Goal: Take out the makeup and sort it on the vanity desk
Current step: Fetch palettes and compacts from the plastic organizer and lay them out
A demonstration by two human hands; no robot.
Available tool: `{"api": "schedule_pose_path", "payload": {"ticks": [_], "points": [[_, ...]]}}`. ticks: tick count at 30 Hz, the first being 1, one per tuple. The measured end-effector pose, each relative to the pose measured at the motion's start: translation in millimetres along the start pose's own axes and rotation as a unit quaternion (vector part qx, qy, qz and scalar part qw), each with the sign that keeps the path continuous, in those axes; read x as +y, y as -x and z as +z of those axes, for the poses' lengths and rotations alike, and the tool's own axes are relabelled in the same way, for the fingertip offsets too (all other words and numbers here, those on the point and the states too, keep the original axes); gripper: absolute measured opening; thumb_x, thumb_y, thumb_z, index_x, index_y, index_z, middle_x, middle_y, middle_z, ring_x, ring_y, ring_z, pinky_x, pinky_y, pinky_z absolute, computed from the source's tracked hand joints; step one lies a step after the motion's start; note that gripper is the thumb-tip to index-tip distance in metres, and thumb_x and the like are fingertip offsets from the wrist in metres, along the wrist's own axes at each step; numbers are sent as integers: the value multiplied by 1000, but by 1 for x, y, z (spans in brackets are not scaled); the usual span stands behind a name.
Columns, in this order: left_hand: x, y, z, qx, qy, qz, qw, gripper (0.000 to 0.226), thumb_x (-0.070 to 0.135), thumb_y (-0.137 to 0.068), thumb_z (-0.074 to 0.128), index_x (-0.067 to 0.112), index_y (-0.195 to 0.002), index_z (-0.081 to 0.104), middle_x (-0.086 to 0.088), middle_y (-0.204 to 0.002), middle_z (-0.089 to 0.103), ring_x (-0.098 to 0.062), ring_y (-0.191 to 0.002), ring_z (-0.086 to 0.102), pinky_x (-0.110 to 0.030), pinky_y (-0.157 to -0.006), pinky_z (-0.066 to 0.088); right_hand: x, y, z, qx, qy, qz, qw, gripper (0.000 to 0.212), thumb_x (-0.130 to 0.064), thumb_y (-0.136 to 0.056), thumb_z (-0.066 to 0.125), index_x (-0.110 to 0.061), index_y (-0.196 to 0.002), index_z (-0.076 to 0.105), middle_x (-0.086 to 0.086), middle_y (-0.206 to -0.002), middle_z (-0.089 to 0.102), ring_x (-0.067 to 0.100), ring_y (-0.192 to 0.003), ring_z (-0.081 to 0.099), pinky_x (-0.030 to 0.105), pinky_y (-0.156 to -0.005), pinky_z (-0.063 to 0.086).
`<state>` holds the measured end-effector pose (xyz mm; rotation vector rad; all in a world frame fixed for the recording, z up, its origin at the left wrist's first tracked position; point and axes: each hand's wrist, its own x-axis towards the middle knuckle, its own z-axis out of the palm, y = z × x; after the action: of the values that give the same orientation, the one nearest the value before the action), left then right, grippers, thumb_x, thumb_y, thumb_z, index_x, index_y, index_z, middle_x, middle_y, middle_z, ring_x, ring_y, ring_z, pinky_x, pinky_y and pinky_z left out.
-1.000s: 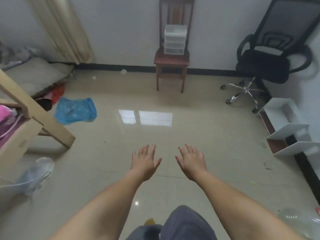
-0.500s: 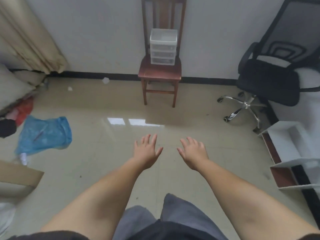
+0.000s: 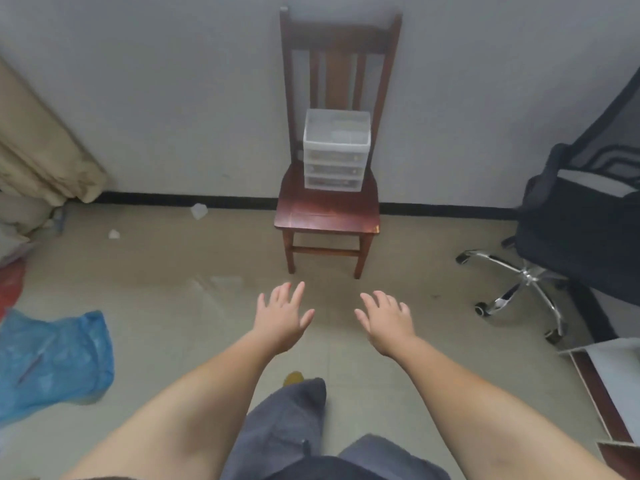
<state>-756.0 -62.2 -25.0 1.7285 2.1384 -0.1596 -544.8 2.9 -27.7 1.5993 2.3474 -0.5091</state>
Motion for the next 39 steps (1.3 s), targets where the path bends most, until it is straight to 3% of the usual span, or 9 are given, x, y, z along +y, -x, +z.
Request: {"api": "schedule_pose_path", "payload": {"ticks": [14,19,22,25,29,33,35,37,39], "points": [[-23,-319,-104,5,-6,40,999,64,53,-96,25,23,-149,8,-8,-155,16,-24,-142,14,-49,-114,13,20,-283,-83,-44,-64,52,996,49,-45,-100,25,-24,-144,28,4,-149,30,25,-134,32,41,-105,29],[-24,-432,-138,46,0,59,997,65,45,-96,36,19,-150,11,-7,-154,19,-22,-142,15,-45,-115,14,28,-405,-111,-76,-169,65,981,44,-33,-101,29,-20,-143,32,8,-145,36,30,-127,40,43,-101,38],[-24,-491,-146,65,-6,94,993,67,28,-93,42,16,-150,9,-3,-157,13,-18,-145,8,-42,-117,9,26,-476,-109,-104,-278,111,948,42,-16,-97,32,-17,-139,39,12,-135,47,30,-112,52,35,-91,44],[-27,-542,-136,64,-67,119,989,74,18,-89,44,15,-150,4,-3,-159,5,-19,-146,2,-43,-117,4,14,-538,-95,-104,-443,197,869,41,-11,-95,36,-15,-135,44,13,-130,53,24,-96,53,27,-76,43],[-30,-579,-112,111,-92,143,979,76,10,-82,46,11,-149,11,-7,-156,19,-25,-145,12,-48,-116,1,2,-599,-70,-103,-698,345,620,41,-4,-96,35,-10,-137,40,12,-138,47,23,-125,48,37,-96,46],[-33,-591,-91,214,-84,164,959,70,6,-74,49,6,-143,33,-10,-138,46,-31,-131,39,-50,-114,11,0,-638,-59,-69,-809,379,445,38,-3,-97,33,-5,-133,44,13,-136,50,24,-125,49,42,-98,43],[-32,-592,-88,228,-82,164,956,71,4,-73,50,6,-142,34,-10,-137,48,-31,-129,40,-50,-114,12,1,-644,-55,-52,-820,410,396,35,-5,-95,28,-4,-123,51,13,-126,58,22,-111,59,42,-92,45],[-31,-591,-90,223,-83,160,958,73,4,-72,52,6,-143,34,-10,-138,47,-30,-129,40,-49,-114,11,0,-645,-51,-52,-819,428,378,29,-4,-94,28,-4,-100,56,10,-109,64,20,-102,63,41,-87,47],[-30,-590,-92,213,-86,158,960,73,5,-73,53,6,-143,33,-10,-139,46,-30,-129,41,-49,-114,12,-1,-644,-49,-53,-822,429,372,26,-3,-93,29,-5,-87,55,9,-98,62,21,-108,62,42,-87,48]]}}
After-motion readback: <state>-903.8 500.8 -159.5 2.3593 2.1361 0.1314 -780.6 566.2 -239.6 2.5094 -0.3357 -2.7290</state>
